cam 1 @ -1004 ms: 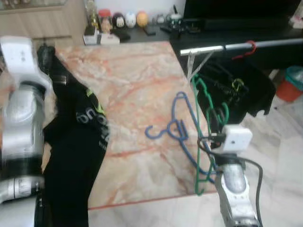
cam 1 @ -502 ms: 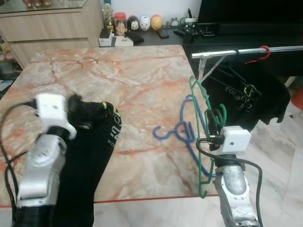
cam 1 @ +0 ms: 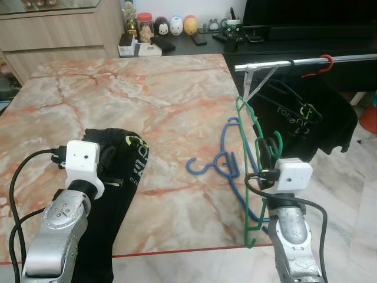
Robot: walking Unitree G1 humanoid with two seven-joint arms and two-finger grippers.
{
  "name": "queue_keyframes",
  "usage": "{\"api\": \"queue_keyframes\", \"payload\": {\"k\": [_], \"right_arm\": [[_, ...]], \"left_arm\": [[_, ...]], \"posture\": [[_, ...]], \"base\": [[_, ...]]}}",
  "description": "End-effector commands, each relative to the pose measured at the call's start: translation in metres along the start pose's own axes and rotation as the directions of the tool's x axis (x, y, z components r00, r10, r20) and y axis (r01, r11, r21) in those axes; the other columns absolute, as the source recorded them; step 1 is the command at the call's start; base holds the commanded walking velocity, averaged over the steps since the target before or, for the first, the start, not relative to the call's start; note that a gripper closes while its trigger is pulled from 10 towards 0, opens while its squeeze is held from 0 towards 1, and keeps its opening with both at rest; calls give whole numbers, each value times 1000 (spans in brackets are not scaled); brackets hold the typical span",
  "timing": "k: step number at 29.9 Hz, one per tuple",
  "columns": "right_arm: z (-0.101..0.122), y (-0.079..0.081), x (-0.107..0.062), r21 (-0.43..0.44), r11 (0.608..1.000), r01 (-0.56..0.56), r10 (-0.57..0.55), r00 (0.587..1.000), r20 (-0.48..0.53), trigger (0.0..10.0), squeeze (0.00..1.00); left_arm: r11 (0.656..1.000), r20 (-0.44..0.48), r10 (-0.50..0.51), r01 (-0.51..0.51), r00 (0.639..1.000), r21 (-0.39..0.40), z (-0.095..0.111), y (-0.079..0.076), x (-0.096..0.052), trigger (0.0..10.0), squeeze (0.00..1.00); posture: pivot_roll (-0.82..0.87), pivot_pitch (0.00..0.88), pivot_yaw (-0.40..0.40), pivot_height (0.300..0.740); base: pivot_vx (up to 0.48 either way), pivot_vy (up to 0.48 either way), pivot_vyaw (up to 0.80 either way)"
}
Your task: Hang hanger
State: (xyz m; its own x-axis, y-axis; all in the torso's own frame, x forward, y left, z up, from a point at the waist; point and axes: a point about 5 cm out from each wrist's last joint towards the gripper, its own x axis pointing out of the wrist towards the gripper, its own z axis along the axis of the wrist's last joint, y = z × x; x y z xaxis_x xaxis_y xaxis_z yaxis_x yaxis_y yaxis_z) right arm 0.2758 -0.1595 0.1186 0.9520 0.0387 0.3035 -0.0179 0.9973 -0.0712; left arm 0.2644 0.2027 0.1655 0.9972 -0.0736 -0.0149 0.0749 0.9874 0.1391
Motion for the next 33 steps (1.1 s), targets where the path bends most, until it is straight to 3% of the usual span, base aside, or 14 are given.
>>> {"api": "queue_keyframes", "payload": {"k": [1,11,15,17,20,22,23,24,27,29,33], "right_arm": [[-8,0,-5,-3,1000,-10,10,999,-45,10000,0],[-8,1,-4,-5,1000,-17,16,999,-48,10000,0],[-8,0,-4,-5,1000,-13,12,999,-47,10000,0],[-8,-1,-4,-4,1000,-10,10,999,-48,10000,0],[-8,0,-4,-4,1000,-12,12,999,-48,10000,0],[-8,0,-3,-3,1000,-13,13,999,-46,10000,0],[-7,0,-3,-5,1000,-14,14,999,-44,10000,0],[-7,0,-3,-7,1000,-13,13,999,-43,10000,0],[-6,-2,-2,-6,1000,-7,7,999,-40,10000,0],[-3,-4,-1,-12,1000,-2,2,1000,-25,10000,0],[2,-6,0,-15,1000,1,-2,1000,-5,10000,0]], "left_arm": [[999,15,33,-33,999,9,9,7,-6,10000,1000],[997,35,82,-82,996,1,19,12,-13,10000,1000],[991,77,127,-130,989,39,29,20,-14,10000,1000],[959,177,258,-274,950,72,46,39,-17,10000,1000],[932,270,324,-355,907,73,60,46,-21,10000,1000],[934,312,315,-352,897,68,64,41,-22,10000,1000],[944,318,287,-324,904,68,63,34,-21,10000,871],[958,311,247,-280,918,66,60,26,-19,10000,0],[966,302,204,-241,931,90,52,14,-18,10000,0],[978,287,164,-193,944,74,40,-4,-16,10000,0],[979,292,177,-199,940,47,32,-14,-16,10000,0]], "posture": [[112,97,9,740],[117,100,5,740],[114,99,5,740],[119,99,4,740],[121,99,4,740],[121,99,4,740],[119,99,3,740],[119,99,3,740],[112,97,2,740],[97,94,2,740],[83,94,-1,740]], "base": [[0,0,0],[0,0,0],[0,0,0],[0,0,0],[0,0,0],[0,0,0],[0,0,0],[0,0,0],[0,0,0],[0,0,0],[0,0,0]]}}
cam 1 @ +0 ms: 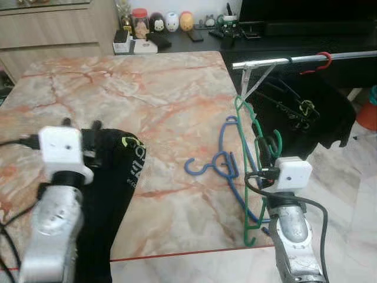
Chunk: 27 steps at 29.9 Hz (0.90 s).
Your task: Hang hanger
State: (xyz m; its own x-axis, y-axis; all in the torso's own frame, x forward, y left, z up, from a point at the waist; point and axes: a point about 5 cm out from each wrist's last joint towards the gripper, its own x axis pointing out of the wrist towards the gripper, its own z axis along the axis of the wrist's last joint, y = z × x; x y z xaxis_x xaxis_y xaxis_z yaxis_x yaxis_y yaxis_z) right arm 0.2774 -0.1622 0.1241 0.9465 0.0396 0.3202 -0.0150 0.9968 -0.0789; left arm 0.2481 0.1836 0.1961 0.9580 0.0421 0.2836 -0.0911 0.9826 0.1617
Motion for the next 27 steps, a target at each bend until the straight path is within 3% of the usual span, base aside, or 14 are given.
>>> {"api": "queue_keyframes", "payload": {"k": [1,14,19,27], "right_arm": [[0,-3,-2,-12,1000,-4,4,1000,-14,10000,0],[20,-2,9,22,1000,-10,10,999,31,10000,0],[22,5,9,139,990,-17,16,1000,3,10000,0],[26,16,9,199,975,-94,98,995,-11,10000,0]], "left_arm": [[998,23,60,-61,998,22,-1,3,-1,10000,0],[998,49,56,-57,997,31,-6,-4,-6,10000,0],[999,48,37,-38,998,27,-7,-8,-6,10000,0],[999,55,25,-27,998,43,-8,-9,-7,10000,0]], "posture": [[82,95,-5,740],[72,78,-16,740],[74,70,-17,740],[76,59,-18,740]], "base": [[0,0,0],[0,0,0],[0,0,0],[0,0,0]]}}
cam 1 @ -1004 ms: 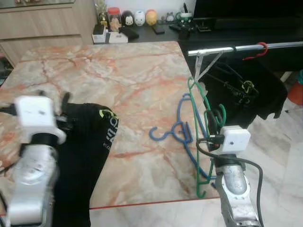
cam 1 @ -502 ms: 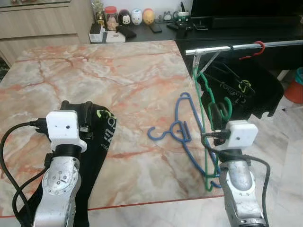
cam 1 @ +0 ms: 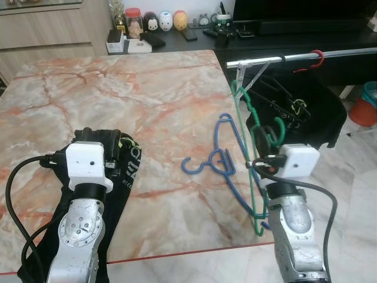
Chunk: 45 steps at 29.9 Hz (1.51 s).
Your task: Hang hanger
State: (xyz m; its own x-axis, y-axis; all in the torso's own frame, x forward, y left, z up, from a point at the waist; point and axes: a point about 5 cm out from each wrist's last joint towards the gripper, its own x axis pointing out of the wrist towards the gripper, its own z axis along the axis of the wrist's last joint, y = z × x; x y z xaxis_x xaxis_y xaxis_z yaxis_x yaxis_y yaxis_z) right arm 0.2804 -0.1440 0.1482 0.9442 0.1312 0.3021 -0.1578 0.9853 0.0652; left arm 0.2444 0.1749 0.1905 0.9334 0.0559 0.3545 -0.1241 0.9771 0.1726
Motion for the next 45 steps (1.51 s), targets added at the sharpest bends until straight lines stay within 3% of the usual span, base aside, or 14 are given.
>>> {"api": "queue_keyframes", "payload": {"k": [1,4,8,16,18,21,25,28,45], "right_arm": [[3,0,-2,19,1000,-5,5,1000,-1,10000,0],[8,-5,1,74,997,27,-27,1000,-3,10000,0],[16,-4,5,55,999,0,0,1000,6,10000,0],[21,-4,14,-6,1000,20,-21,989,-143,10000,0],[35,0,22,22,1000,4,-2,996,-89,10000,0],[35,0,25,-17,1000,19,-22,990,-142,10000,0],[39,4,28,9,1000,14,-12,984,-178,10000,0],[35,2,27,-12,999,39,-41,962,-271,10000,0],[41,6,29,-12,999,40,-42,947,-320,10000,0]], "left_arm": [[1000,-16,-3,4,1000,22,-5,0,-2,10000,0],[1000,-9,-12,12,1000,21,-3,-3,-1,10000,0],[1000,-6,-12,12,1000,15,-3,-4,0,10000,0],[1000,-11,-21,21,1000,-10,-2,-7,2,10000,0],[1000,-13,-21,21,1000,-13,-3,-7,2,10000,0],[1000,-12,-18,18,1000,-17,-2,-8,2,10000,0],[1000,-13,-13,12,1000,-20,-2,-9,2,10000,0],[1000,-16,-6,5,1000,-20,-3,-8,1,10000,0],[1000,-8,12,-12,1000,-15,-2,-9,1,10000,0]], "posture": [[76,59,-19,740],[76,56,-18,740],[75,54,-16,740],[73,64,-13,740],[75,69,-12,740],[73,71,-13,740],[77,81,-13,740],[75,86,-13,740],[80,91,-16,740]], "base": [[0,0,0],[0,0,0],[0,0,0],[0,0,0],[0,0,0],[0,0,0],[0,0,0],[0,0,0],[0,-32,0]]}}
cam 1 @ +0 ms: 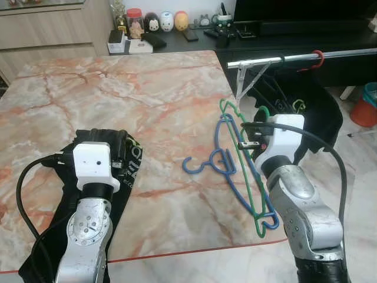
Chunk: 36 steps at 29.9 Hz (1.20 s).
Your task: Hang hanger
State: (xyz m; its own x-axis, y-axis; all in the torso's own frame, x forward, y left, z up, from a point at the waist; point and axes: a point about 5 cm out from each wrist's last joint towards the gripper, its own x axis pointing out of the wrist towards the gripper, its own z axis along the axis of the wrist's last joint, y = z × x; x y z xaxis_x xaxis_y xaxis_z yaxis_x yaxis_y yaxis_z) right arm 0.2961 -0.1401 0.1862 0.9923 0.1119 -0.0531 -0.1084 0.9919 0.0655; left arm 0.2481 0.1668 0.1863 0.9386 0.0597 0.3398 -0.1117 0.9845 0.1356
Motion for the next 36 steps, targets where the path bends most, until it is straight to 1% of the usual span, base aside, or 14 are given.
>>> {"api": "queue_keyframes", "payload": {"k": [1,13,36], "right_arm": [[10,2,-1,1,1000,-9,9,999,34,10000,0],[10,1,-2,-12,1000,-6,7,1000,22,10000,0],[13,-4,-1,-18,1000,13,-12,999,43,10000,0]], "left_arm": [[1000,9,12,-12,1000,24,1,0,-1,10000,0],[1000,18,10,-10,1000,26,2,-2,0,10000,0],[1000,28,7,-8,1000,22,4,-3,2,10000,0]], "posture": [[80,91,-16,740],[79,93,-16,740],[70,93,-15,740]], "base": [[0,-289,0],[0,-299,0],[0,-315,0]]}}
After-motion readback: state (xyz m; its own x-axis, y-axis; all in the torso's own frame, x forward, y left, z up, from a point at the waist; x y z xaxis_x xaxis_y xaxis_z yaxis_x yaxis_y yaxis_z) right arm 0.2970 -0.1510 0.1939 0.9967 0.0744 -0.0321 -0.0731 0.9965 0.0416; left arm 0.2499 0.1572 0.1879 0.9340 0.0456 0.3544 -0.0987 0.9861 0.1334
